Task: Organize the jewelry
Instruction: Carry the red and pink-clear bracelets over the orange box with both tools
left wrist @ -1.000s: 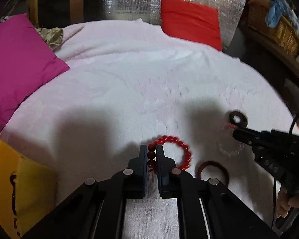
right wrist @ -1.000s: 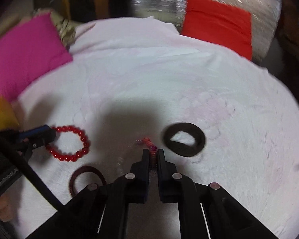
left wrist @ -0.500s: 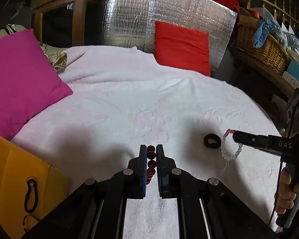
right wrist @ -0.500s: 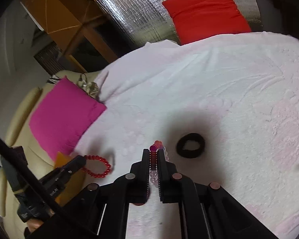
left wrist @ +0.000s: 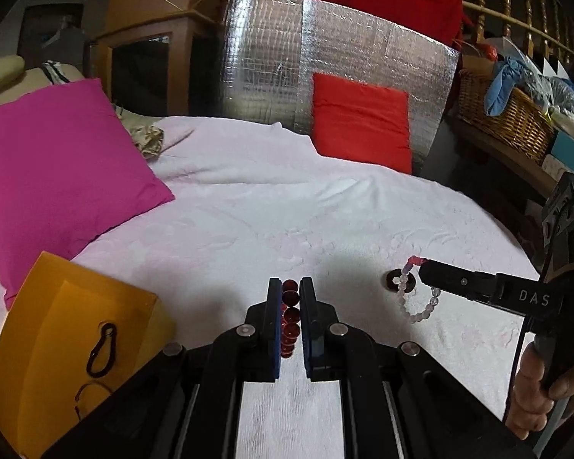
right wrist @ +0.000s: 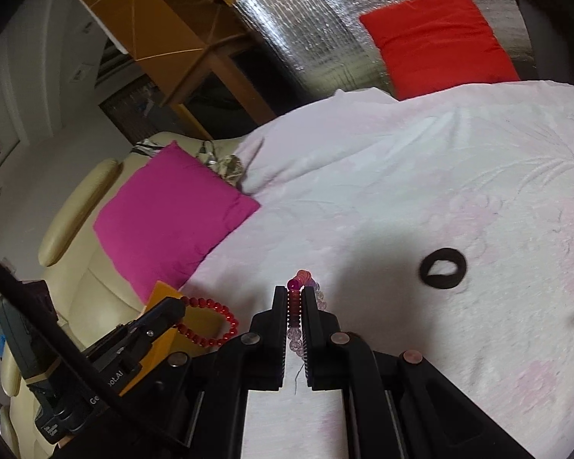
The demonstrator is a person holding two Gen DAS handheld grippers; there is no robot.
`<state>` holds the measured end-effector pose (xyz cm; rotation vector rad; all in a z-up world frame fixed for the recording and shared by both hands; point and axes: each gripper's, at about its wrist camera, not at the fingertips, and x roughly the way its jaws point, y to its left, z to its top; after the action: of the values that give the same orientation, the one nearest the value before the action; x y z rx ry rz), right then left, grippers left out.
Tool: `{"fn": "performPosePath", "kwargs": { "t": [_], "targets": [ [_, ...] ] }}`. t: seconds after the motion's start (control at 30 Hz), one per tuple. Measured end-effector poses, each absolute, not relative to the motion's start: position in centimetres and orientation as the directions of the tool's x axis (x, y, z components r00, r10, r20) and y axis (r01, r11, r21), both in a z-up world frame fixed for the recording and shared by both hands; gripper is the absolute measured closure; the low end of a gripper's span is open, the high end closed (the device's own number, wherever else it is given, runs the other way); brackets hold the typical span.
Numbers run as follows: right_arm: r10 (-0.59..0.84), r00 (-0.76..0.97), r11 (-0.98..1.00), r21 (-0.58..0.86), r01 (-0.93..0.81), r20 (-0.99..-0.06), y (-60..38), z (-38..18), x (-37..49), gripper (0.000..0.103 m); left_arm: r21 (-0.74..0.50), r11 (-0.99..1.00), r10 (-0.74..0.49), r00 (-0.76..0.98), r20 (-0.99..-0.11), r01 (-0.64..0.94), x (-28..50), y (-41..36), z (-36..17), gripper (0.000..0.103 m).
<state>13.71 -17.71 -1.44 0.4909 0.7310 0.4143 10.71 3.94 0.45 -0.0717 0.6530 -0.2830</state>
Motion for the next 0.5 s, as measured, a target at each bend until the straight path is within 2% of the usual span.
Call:
{"fn": "performPosePath", "kwargs": {
  "t": [0.5],
  "targets": [
    [0.563, 0.704, 0.771, 0.582, -0.259, -0.432, -15.0, 0.5, 10.2, 0.095, -0.096, 0.980, -0.199, 0.807, -0.556, 0.176, 7.6, 5.9, 2.7, 0.094]
  ]
}}
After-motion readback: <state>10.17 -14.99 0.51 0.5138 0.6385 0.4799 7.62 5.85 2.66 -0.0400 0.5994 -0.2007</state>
